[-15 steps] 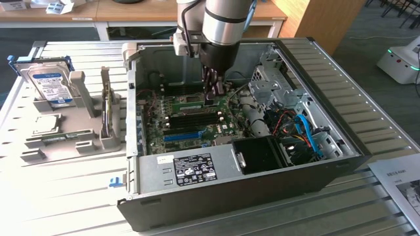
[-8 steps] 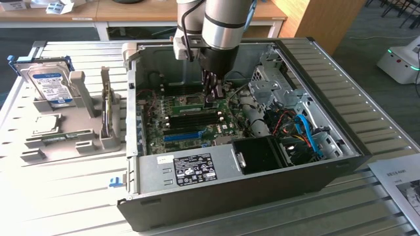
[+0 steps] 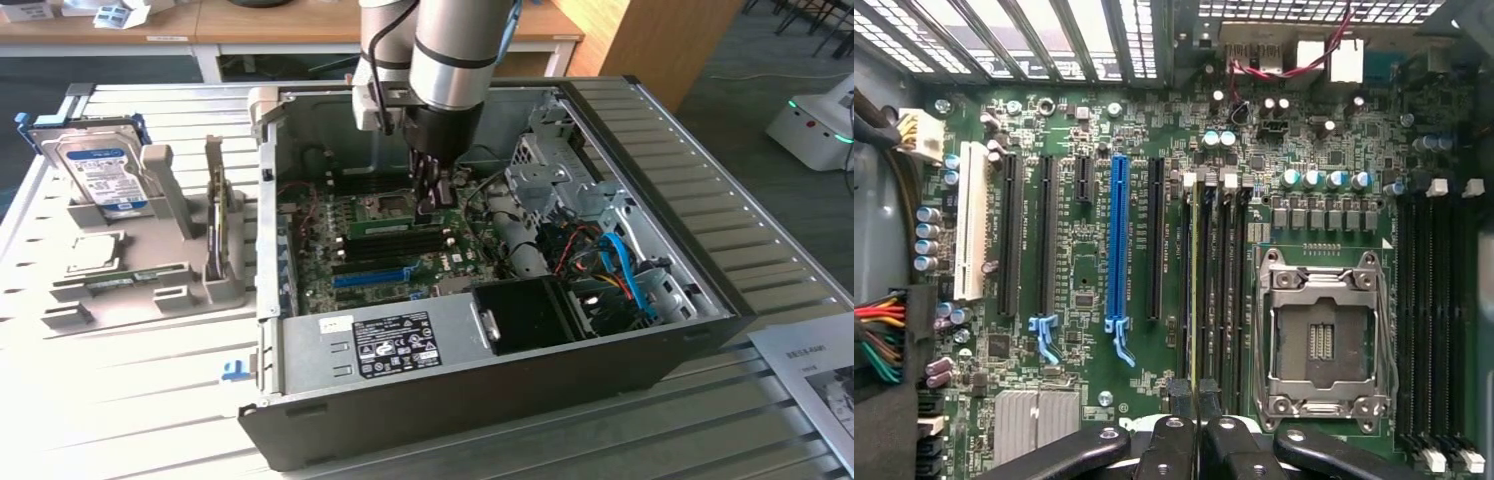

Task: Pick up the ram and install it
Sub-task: 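Insert the ram into the slot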

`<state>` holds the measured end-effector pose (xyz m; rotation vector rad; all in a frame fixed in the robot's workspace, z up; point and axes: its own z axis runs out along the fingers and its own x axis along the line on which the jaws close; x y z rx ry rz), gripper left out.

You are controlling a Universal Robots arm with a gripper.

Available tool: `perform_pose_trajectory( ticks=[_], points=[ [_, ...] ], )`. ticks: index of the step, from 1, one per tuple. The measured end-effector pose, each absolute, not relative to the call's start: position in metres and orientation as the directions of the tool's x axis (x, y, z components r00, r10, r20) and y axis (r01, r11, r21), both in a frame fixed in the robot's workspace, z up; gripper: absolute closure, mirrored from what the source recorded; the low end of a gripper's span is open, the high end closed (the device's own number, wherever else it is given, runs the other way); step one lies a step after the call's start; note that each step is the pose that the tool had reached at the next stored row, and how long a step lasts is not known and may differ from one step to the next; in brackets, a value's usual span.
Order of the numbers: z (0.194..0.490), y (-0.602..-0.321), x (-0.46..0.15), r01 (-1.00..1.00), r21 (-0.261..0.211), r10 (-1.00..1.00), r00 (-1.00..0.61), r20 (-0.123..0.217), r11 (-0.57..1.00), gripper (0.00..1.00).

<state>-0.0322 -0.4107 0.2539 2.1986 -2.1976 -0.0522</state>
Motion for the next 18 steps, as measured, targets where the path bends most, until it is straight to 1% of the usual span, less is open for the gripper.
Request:
perform_pose_trajectory(
  ticks=[7, 18],
  points=[
    [0.2456, -0.4107, -0.0325, -0.999, 0.047, -1.000, -0.001, -0.001, 0.001, 0.88],
    [0.2432, -0.4108, -0.0326, -0.999, 0.047, -1.000, -0.001, -0.001, 0.001, 0.88]
  ],
)
